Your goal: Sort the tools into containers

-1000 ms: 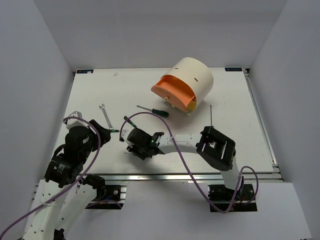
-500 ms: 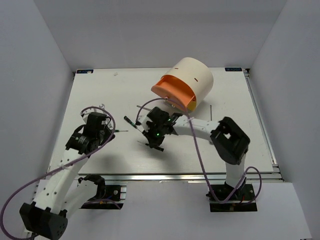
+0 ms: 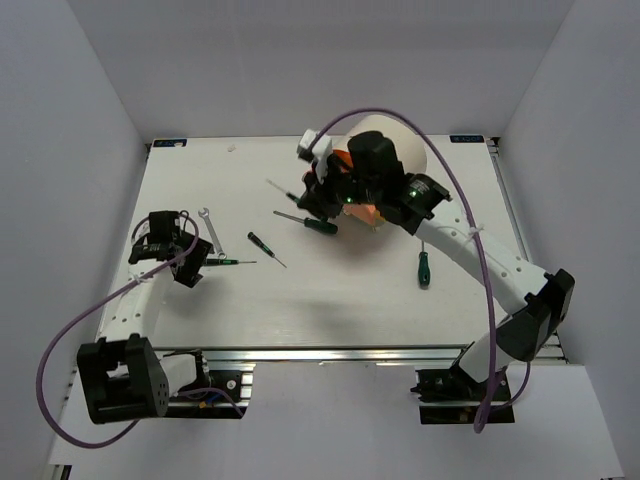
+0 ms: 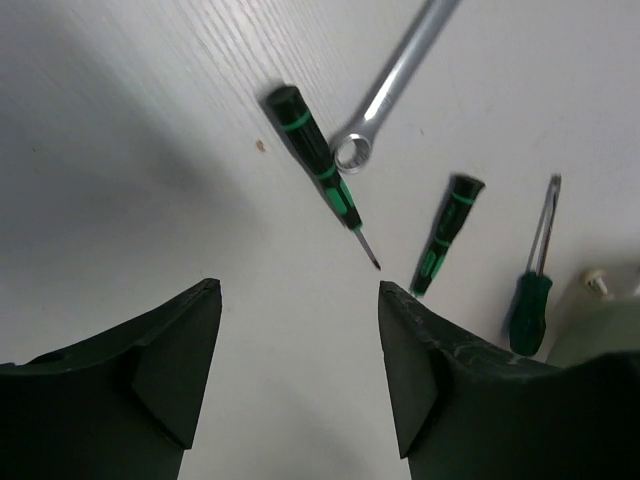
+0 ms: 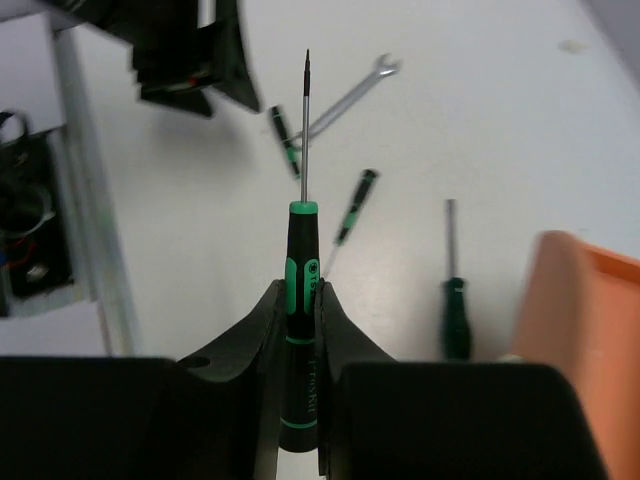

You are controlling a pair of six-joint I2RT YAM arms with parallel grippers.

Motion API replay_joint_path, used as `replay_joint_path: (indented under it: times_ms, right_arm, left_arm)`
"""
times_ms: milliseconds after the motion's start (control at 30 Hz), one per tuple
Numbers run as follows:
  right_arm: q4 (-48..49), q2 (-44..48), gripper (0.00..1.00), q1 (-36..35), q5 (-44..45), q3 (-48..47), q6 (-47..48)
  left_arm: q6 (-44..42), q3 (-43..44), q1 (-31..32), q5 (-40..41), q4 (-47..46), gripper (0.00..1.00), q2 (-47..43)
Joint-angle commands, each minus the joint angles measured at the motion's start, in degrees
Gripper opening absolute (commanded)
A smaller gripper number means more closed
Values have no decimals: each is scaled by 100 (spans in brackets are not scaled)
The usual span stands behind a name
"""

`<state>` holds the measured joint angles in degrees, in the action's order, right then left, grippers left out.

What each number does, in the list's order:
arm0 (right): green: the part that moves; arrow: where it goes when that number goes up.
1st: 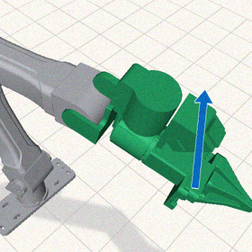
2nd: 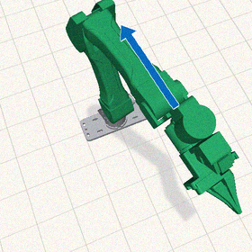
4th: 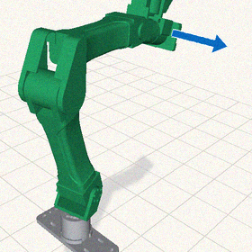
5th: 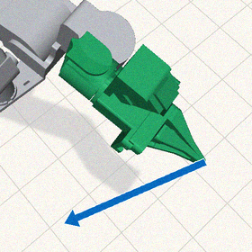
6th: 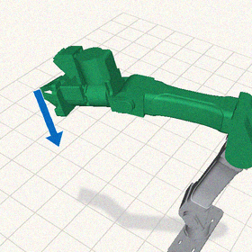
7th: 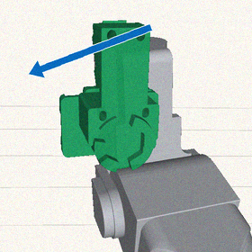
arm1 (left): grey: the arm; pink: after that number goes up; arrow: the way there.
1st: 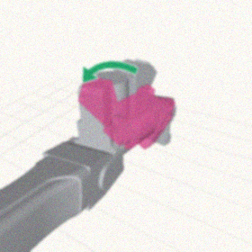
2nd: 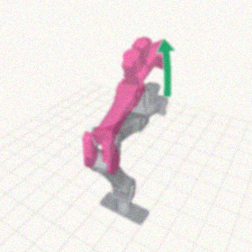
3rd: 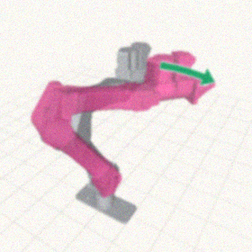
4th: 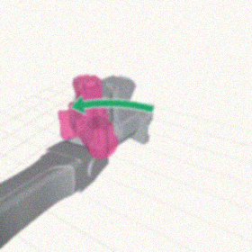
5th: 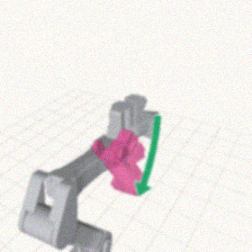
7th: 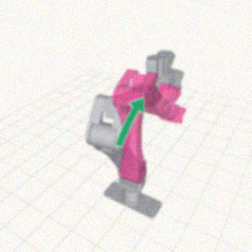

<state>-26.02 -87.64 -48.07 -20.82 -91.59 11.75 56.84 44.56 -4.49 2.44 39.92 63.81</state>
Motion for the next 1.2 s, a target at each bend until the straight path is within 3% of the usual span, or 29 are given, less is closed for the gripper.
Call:
replay_joint_path:
  times_ms: [0,267,600,667,700,800,900,1167]
  right_arm:
    - [97,-315,0,481,981,-769,-191]
    - [-26,-965,0,1317,1290,-1686,748]
    - [-26,-1133,0,1600,1370,-1010,1312]
    - [-61,-1142,9,1608,1396,-957,1312]
    - [-78,-1133,21,1617,1414,-914,1304]
    - [-105,-1098,41,1670,1388,-887,1242]
    - [-123,-1045,55,1740,1335,-922,1163]
    - [-140,-773,60,1846,1089,-808,873]
  left_arm:
    - [380,88,-227,-235,-336,74,454]
    - [802,-34,-315,-806,-1020,78,1124]
    - [1083,18,-333,-868,-1074,79,1713]
    - [1180,1,-342,-911,-1048,80,1853]
    - [1215,1,-351,-929,-1030,80,1915]
    - [1286,79,-351,-982,-960,80,2143]
    - [1330,264,-351,-877,-794,80,2389]
    - [1347,818,-351,-727,-397,78,3005]
